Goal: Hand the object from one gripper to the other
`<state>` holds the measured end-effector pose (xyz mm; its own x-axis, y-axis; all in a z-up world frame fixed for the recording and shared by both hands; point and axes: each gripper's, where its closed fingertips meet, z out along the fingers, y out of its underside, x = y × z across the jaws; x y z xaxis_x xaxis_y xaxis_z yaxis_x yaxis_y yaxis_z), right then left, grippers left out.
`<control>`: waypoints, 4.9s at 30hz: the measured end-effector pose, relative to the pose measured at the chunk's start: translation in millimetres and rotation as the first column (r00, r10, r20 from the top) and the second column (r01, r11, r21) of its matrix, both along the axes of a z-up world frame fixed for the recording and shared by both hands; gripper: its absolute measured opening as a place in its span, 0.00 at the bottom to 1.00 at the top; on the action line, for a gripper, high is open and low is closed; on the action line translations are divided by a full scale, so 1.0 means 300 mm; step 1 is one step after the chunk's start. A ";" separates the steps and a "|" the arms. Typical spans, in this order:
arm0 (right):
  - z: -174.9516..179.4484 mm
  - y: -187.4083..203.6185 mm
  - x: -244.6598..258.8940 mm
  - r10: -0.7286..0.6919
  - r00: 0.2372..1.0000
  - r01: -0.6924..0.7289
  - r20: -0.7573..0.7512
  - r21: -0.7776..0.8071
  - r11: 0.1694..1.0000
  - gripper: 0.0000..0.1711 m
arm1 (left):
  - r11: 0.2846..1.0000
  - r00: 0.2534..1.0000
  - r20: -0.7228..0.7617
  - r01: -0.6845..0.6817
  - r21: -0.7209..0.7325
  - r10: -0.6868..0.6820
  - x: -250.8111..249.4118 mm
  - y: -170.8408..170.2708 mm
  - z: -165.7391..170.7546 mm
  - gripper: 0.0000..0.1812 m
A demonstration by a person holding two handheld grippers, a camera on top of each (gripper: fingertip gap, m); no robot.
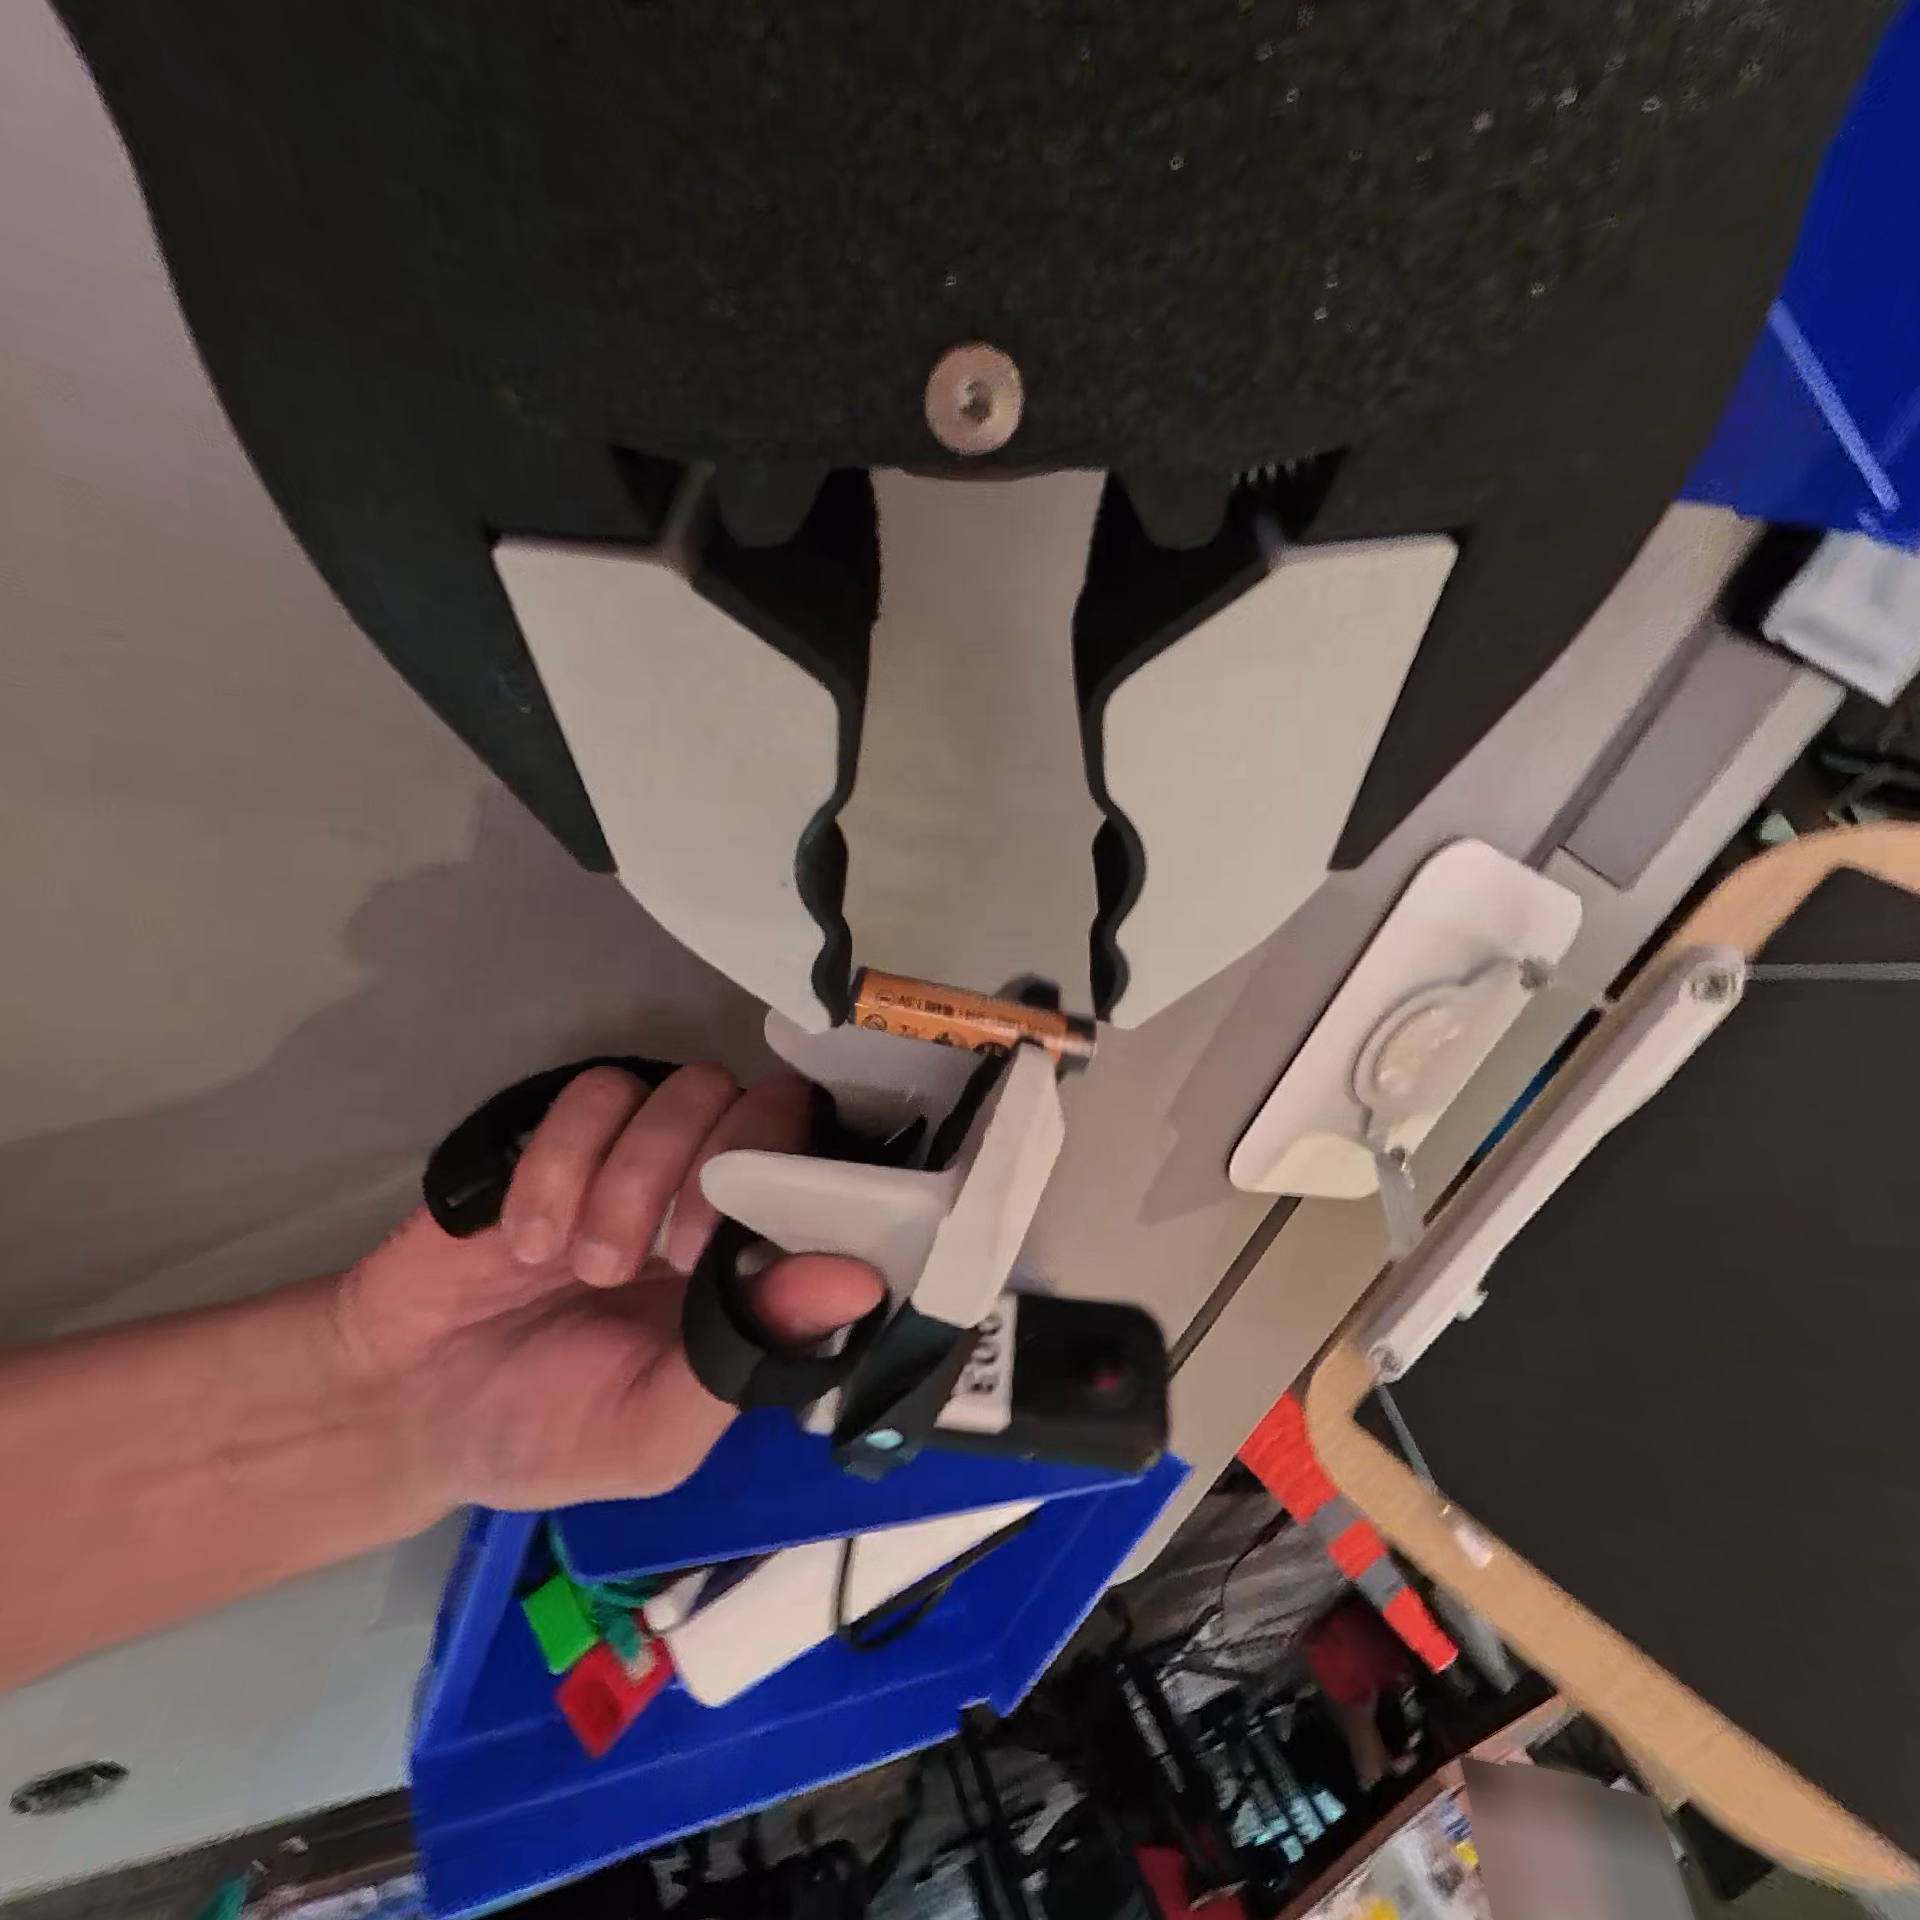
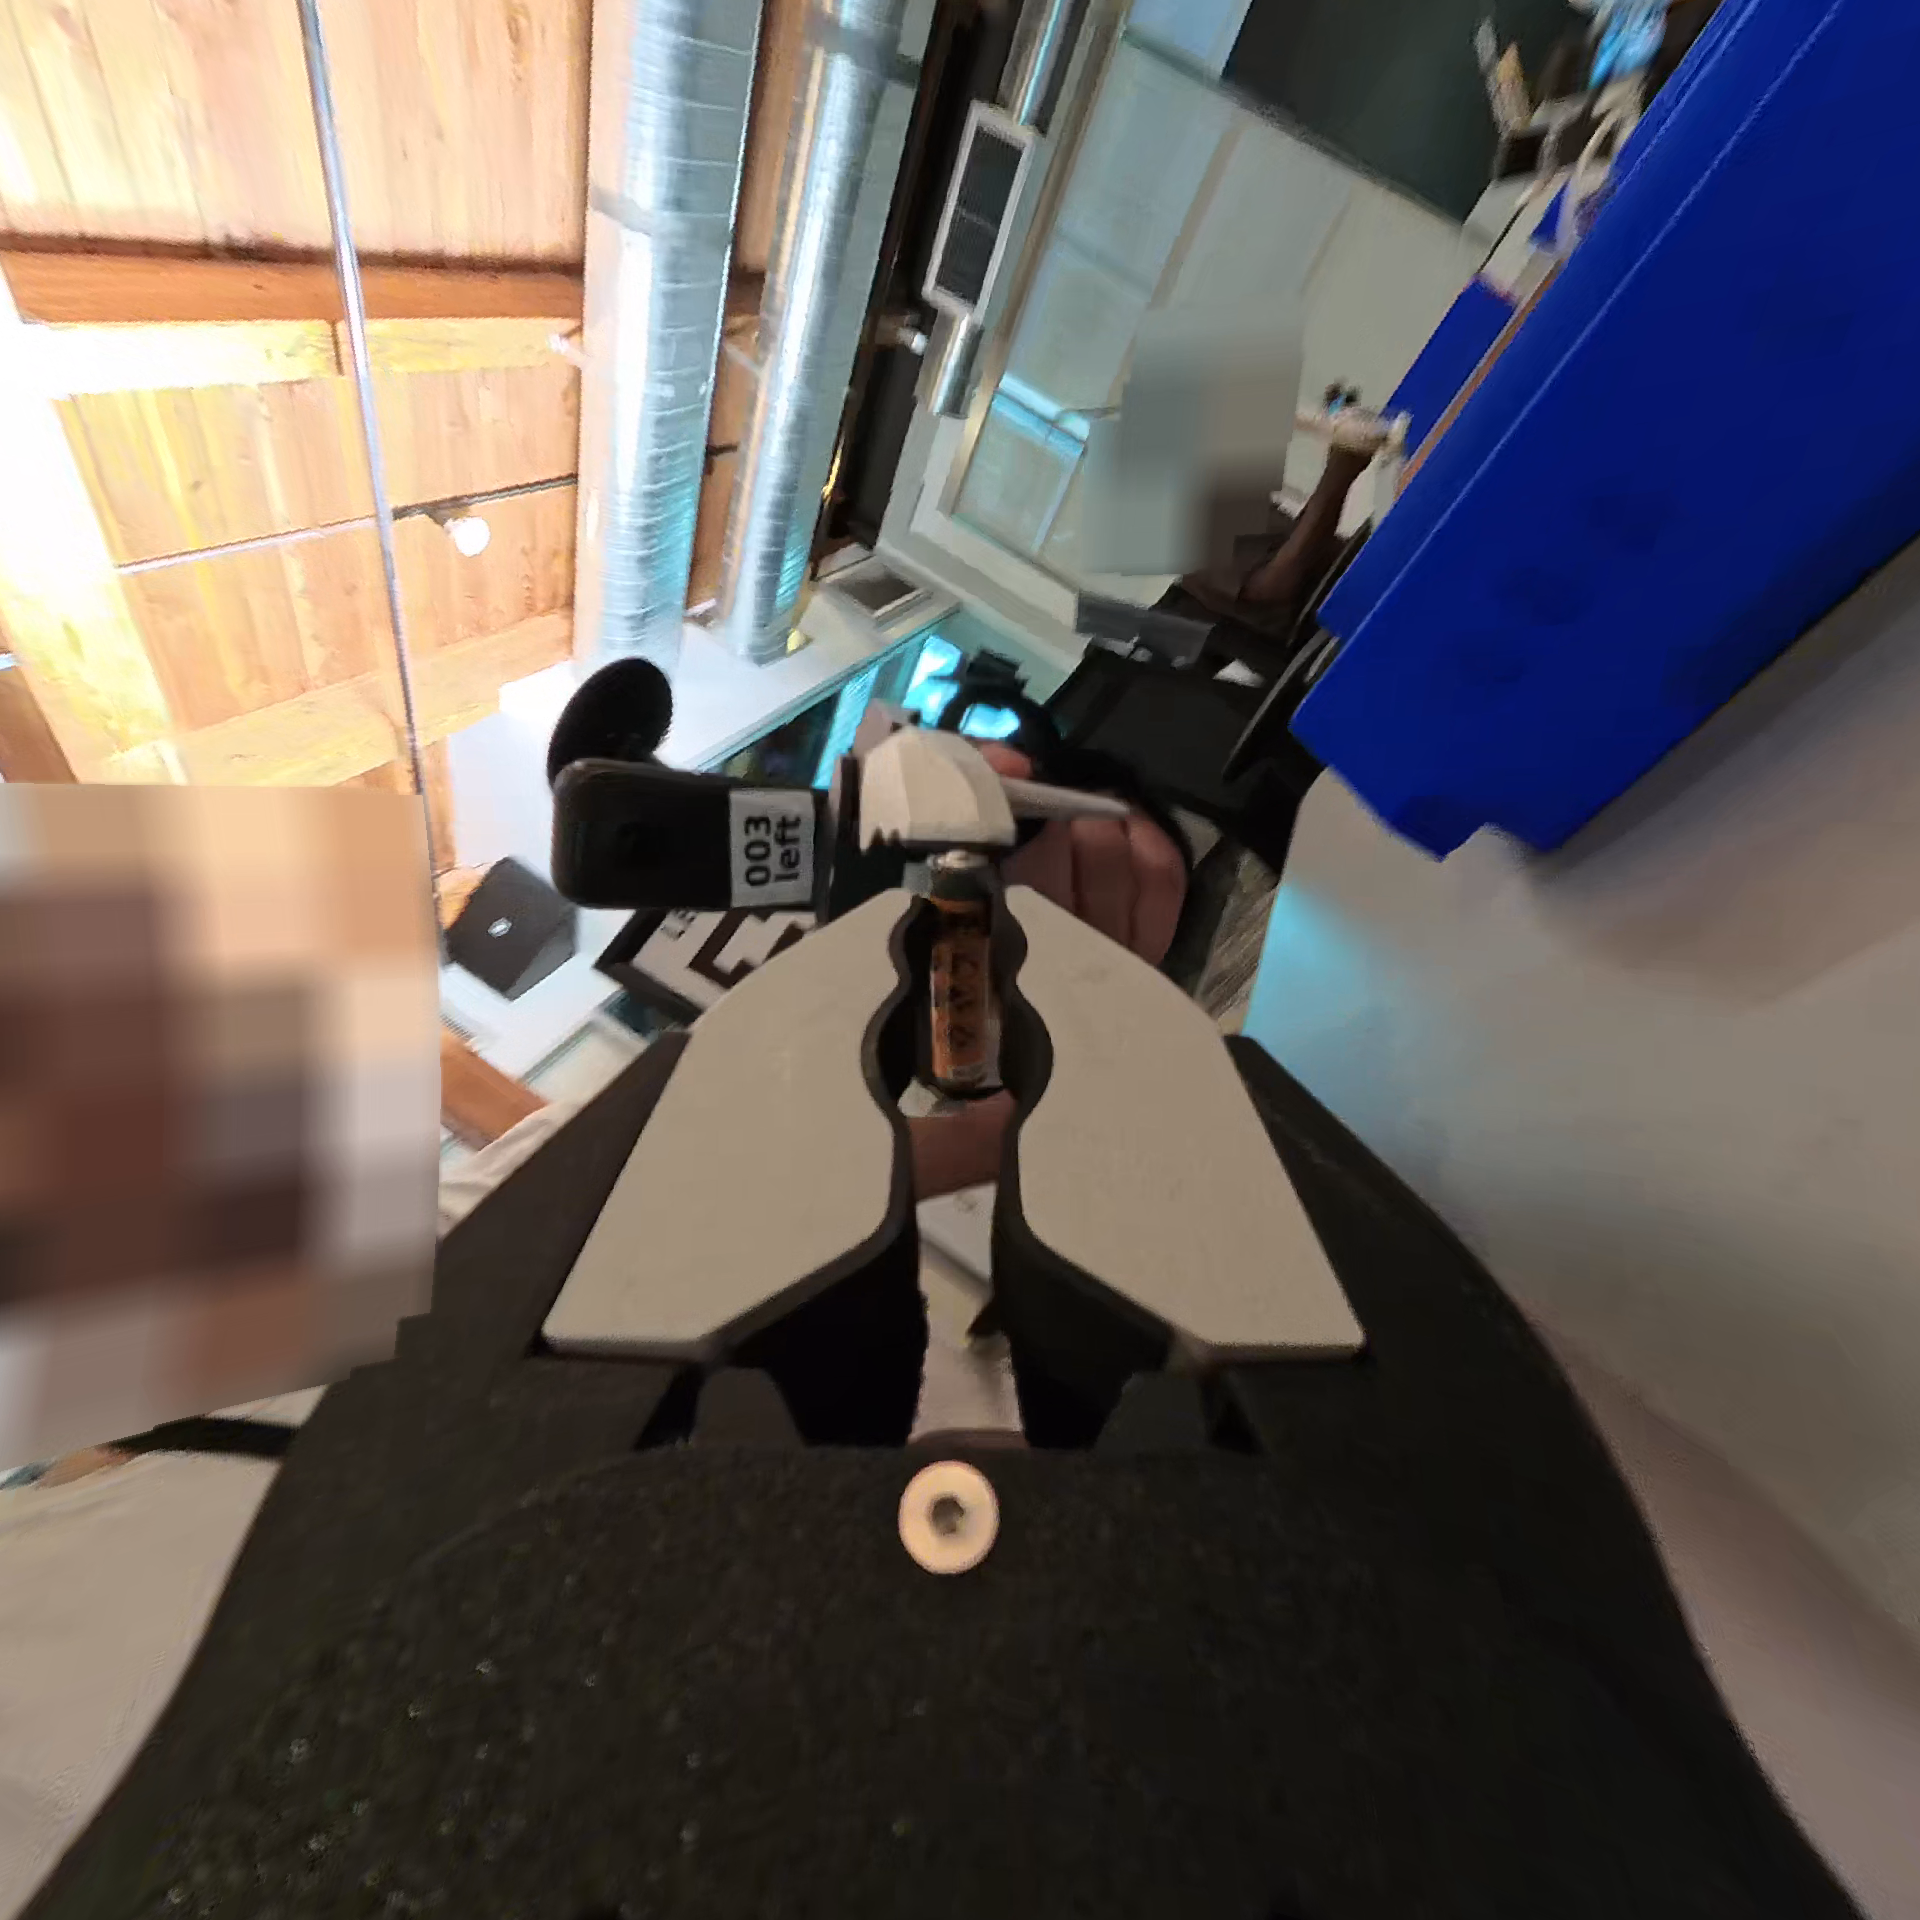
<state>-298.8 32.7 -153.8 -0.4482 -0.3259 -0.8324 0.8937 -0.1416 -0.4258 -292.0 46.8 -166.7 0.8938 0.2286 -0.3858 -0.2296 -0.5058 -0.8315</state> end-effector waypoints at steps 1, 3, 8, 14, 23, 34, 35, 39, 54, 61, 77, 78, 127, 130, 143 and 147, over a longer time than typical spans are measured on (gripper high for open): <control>0.000 0.012 -0.017 -0.054 0.998 0.054 -0.020 0.009 0.998 0.06 | 0.998 0.998 0.037 -0.051 0.049 0.049 -0.013 -0.005 0.005 0.24; 0.006 0.046 -0.053 -0.194 0.976 0.196 -0.097 0.015 0.980 0.06 | 0.967 0.973 0.181 -0.179 0.183 0.146 -0.034 -0.022 0.012 0.24; 0.055 0.092 -0.057 -0.435 0.844 0.431 -0.315 -0.084 0.898 0.06 | 0.878 0.882 0.456 -0.307 0.368 0.117 -0.021 -0.039 -0.011 0.19; 0.013 -0.015 -0.005 -0.386 0.808 0.425 -0.446 -0.012 0.905 0.06 | 0.860 0.818 0.565 -0.209 0.466 -0.108 0.022 -0.008 -0.018 0.12; -0.029 -0.036 -0.003 -0.304 0.815 0.397 -0.494 0.094 0.913 0.09 | 0.872 0.782 0.609 -0.200 0.446 -0.132 0.011 -0.034 -0.058 0.06; -0.080 0.003 0.002 0.004 -0.122 0.847 -0.992 -0.102 0.522 0.36 | 0.822 0.494 0.786 -0.218 0.526 -0.372 0.012 -0.101 -0.015 0.06; -0.076 -0.015 0.027 0.009 -0.161 0.830 -0.987 -0.130 0.543 0.36 | 0.824 0.467 0.796 -0.216 0.525 -0.385 0.016 -0.098 -0.022 0.05; -0.077 -0.047 0.049 0.037 -0.161 0.813 -0.986 -0.111 0.572 0.37 | 0.847 0.379 0.826 -0.164 0.505 -0.418 0.054 -0.077 -0.053 0.06; -0.170 -0.036 0.020 0.209 -0.147 0.839 -0.967 -0.010 0.544 0.27 | 0.907 0.416 0.849 -0.116 0.404 -0.325 0.076 -0.040 -0.131 0.06; -0.274 0.062 -0.118 0.558 -0.038 0.974 -0.829 0.095 0.208 0.27 | 0.950 0.880 0.412 -0.297 0.093 0.235 -0.098 -0.133 -0.198 0.15; -0.225 -0.055 -0.058 0.766 -0.228 0.973 -0.601 -0.157 0.167 0.27 | 0.945 0.871 0.445 -0.297 0.136 0.210 -0.065 -0.092 -0.165 0.12; -0.223 -0.057 -0.055 0.763 -0.237 0.971 -0.602 -0.162 0.174 0.27 | 0.949 0.875 0.436 -0.289 0.129 0.208 -0.062 -0.090 -0.166 0.11; -0.085 -0.021 0.366 0.585 0.811 -0.584 -0.028 0.027 0.811 0.06 | 0.810 0.674 0.471 0.362 0.461 -0.569 0.264 -0.073 0.003 0.16; -0.089 -0.019 0.404 0.630 0.776 -0.627 -0.041 0.053 0.777 0.06 | 0.812 0.671 0.470 0.392 0.432 -0.574 0.284 -0.069 -0.010 0.16; -0.135 -0.037 0.437 0.667 0.745 -0.662 -0.006 0.123 0.740 0.06 | 0.784 0.574 0.539 0.506 0.359 -0.617 0.372 -0.060 -0.068 0.06; -0.118 -0.037 0.335 0.517 0.853 -0.507 -0.075 0.119 0.854 0.06 | 0.840 0.663 0.517 0.404 0.362 -0.542 0.288 -0.059 -0.050 0.06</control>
<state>-198.3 21.5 -189.2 -0.3216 -0.4574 -0.8291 0.7802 0.3681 -0.5057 -205.7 29.0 -181.7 0.9279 -0.2801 0.2461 0.1680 -0.2750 -0.9466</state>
